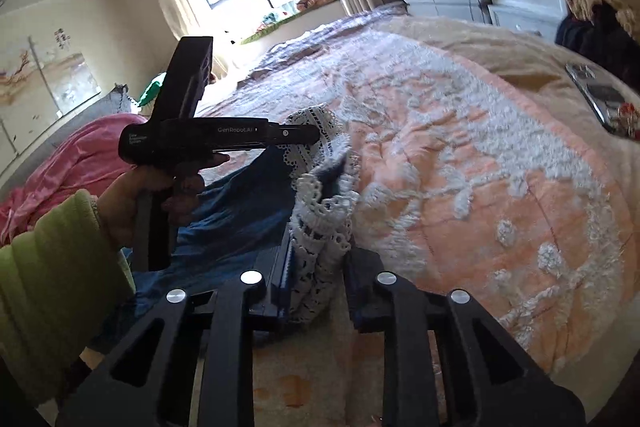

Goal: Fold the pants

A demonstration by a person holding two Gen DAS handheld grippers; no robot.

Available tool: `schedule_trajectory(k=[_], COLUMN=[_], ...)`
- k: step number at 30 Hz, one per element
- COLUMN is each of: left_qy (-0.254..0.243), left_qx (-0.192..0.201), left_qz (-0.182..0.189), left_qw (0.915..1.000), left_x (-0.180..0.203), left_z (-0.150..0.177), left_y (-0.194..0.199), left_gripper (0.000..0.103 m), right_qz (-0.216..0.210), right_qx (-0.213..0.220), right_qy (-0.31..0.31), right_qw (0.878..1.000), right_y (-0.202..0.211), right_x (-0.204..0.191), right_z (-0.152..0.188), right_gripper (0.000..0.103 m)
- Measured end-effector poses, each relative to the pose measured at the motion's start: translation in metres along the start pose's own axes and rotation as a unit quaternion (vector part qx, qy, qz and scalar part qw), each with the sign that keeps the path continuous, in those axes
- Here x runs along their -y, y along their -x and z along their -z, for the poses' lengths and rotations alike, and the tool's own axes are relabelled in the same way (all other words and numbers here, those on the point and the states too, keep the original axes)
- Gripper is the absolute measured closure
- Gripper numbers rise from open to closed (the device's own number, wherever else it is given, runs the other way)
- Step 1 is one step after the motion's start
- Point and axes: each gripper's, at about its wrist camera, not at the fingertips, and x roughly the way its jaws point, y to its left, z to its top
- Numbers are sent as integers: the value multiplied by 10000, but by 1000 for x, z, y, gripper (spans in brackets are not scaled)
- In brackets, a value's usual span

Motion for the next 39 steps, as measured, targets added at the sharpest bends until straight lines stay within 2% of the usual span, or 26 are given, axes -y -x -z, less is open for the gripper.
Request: schedule_trajectory(k=[6, 12, 16, 19, 22, 25, 27, 32, 34, 36, 38, 39], left_qy=[294, 558, 849, 1160, 1544, 2106, 2460, 2920, 3039, 3064, 3102, 3072], left_qx=[585, 813, 875, 780, 828, 992, 964, 822, 793, 714, 668, 647], left_qz=[360, 256, 112, -136, -419, -250, 64, 609, 749, 722, 728, 583], left_qw=[9972, 9948, 9925, 9901, 9836, 9722, 9644, 9509, 9464, 9465, 9455, 9476], left_x=[-10, -30, -47, -61, -77, -95, -104, -104, -104, -102, -101, -100], left_z=[8, 39, 65, 82, 96, 111, 122, 139, 142, 142, 141, 139], left_y=[50, 102, 125, 132, 144, 158, 163, 162, 159, 155, 151, 148], left_gripper=[89, 89, 89, 87, 84, 69, 55, 42, 41, 39, 40, 48], right_qz=[-39, -632, -1002, -1068, -1089, -1063, -1162, -1351, -1415, -1374, -1377, -1412], right_qx=[432, 438, 179, -156, -532, -645, -639, -673, -741, -774, -819, -837], right_qy=[1433, 2046, 2395, 2732, 2789, 2942, 2982, 3304, 3431, 3611, 3605, 3533], right_qw=[9887, 9758, 9655, 9559, 9526, 9476, 9452, 9317, 9256, 9191, 9189, 9210], right_y=[14, 15, 3, -13, -31, -35, -34, -32, -32, -32, -32, -32], right_x=[-58, -97, -131, -151, -158, -166, -172, -189, -193, -197, -196, -195], right_z=[6, 12, 24, 38, 49, 57, 60, 73, 79, 85, 88, 87], right_gripper=[89, 89, 89, 89, 89, 89, 89, 89, 89, 89, 89, 89])
